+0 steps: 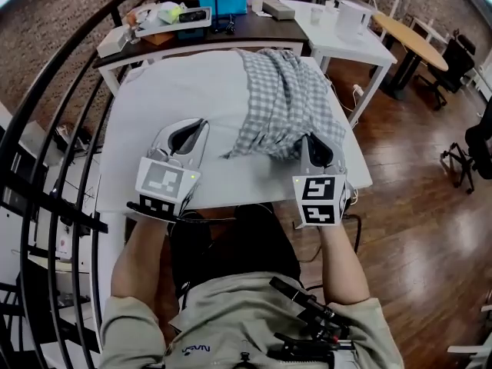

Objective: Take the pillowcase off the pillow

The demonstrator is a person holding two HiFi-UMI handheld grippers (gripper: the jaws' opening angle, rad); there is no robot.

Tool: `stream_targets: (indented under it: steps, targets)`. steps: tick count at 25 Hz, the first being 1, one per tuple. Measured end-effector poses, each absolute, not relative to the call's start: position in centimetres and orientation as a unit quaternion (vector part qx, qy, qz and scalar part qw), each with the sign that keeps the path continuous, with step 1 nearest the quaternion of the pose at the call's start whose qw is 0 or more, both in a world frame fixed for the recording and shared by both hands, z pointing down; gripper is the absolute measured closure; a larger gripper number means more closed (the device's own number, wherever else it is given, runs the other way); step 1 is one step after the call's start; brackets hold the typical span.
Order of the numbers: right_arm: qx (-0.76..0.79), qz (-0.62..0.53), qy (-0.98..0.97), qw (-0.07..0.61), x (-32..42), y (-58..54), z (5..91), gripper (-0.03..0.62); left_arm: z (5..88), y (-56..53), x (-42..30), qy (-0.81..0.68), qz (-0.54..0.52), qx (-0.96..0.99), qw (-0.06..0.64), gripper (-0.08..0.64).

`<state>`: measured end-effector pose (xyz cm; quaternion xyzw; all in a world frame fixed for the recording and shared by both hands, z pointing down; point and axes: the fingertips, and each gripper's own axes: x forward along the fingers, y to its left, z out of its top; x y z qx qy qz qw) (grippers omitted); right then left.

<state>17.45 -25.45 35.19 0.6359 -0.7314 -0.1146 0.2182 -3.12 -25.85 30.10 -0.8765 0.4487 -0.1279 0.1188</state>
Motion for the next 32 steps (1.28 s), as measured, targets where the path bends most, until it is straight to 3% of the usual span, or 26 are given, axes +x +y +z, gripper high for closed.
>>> stream_targets:
  steps: [8, 21, 27, 32]
  targets:
    - [0.671, -0.045, -0.697, 0.249, 23.5, -32.1, 39.0, 0.581, 32.3, -29.0, -0.2, 0.443, -0.115, -0.887, 0.067, 0.545]
    - [0.725, 0.008, -0.619, 0.301, 35.0, -34.8, 41.7, 0.584, 30.2, -25.7, -3.5, 0.462, -0.069, -0.881, 0.072, 0.548]
    - [0.682, 0.034, -0.671, 0.290, 33.1, -33.9, 41.7, 0.580, 29.8, -25.0, -2.7, 0.453, -0.106, -0.877, 0.117, 0.540]
    - [0.660, 0.002, -0.735, 0.155, 30.3, -31.3, 33.0, 0.416, 23.6, -22.3, -0.1, 0.461, -0.066, -0.860, 0.210, 0.508]
